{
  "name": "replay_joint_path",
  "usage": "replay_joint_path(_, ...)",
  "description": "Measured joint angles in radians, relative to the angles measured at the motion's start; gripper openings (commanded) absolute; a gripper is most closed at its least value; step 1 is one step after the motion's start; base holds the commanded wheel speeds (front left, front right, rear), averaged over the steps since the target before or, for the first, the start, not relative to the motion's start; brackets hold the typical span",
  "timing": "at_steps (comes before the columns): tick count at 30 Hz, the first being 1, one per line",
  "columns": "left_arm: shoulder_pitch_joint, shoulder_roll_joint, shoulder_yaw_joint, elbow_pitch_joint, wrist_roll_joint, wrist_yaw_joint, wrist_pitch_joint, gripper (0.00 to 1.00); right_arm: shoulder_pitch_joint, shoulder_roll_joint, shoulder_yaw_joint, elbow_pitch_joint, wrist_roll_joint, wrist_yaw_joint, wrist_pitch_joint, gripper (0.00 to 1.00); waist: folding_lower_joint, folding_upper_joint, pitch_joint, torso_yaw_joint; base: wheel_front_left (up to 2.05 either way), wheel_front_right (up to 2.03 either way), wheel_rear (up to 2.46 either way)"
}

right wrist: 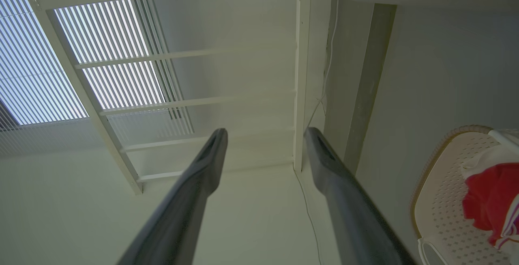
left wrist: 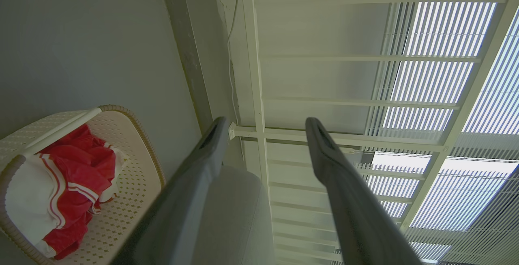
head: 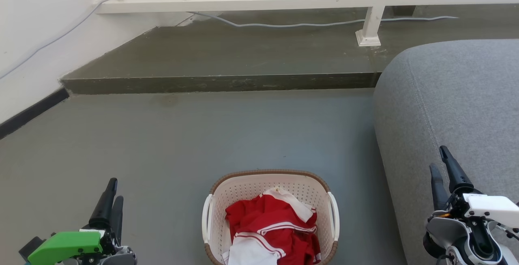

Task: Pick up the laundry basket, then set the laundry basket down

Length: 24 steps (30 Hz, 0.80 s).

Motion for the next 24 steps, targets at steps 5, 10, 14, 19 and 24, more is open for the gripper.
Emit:
replay_joint_path(5, 0.0, 0.0, -0.001, -0.009, 0.0, 0.0, -0.007, 1.0, -0.001, 0.0, 0.008, -0.01, -0.016, 0.0, -0.009, 1.0, 0.0, 0.0, 0.0, 0.0, 0.0, 0.0, 0.0)
replay_joint_path(10, -0.001, 0.001, -0.006, -0.022, 0.02, 0.0, -0.017, 1.0, -0.002, 0.0, 0.022, -0.02, -0.036, 0.0, -0.023, 1.0, 0.0, 0.0, 0.002, 0.0, 0.0, 0.0, 0.0)
replay_joint_path(14, -0.001, 0.01, -0.014, -0.039, 0.038, 0.0, -0.026, 1.0, -0.007, 0.0, 0.034, -0.03, -0.065, 0.0, -0.029, 1.0, 0.0, 0.0, 0.003, 0.0, 0.0, 0.0, 0.0)
replay_joint_path(19, -0.002, 0.018, -0.032, -0.052, 0.084, 0.0, -0.046, 1.0, -0.015, -0.002, 0.054, -0.041, -0.103, 0.0, -0.044, 1.0, 0.0, 0.0, 0.005, -0.001, 0.0, 0.0, 0.0)
replay_joint_path(24, -0.004, 0.036, -0.052, -0.068, 0.123, 0.0, -0.069, 1.0, -0.027, -0.013, 0.077, -0.052, -0.16, 0.0, -0.061, 1.0, 0.0, 0.0, 0.007, -0.003, 0.0, 0.0, 0.0)
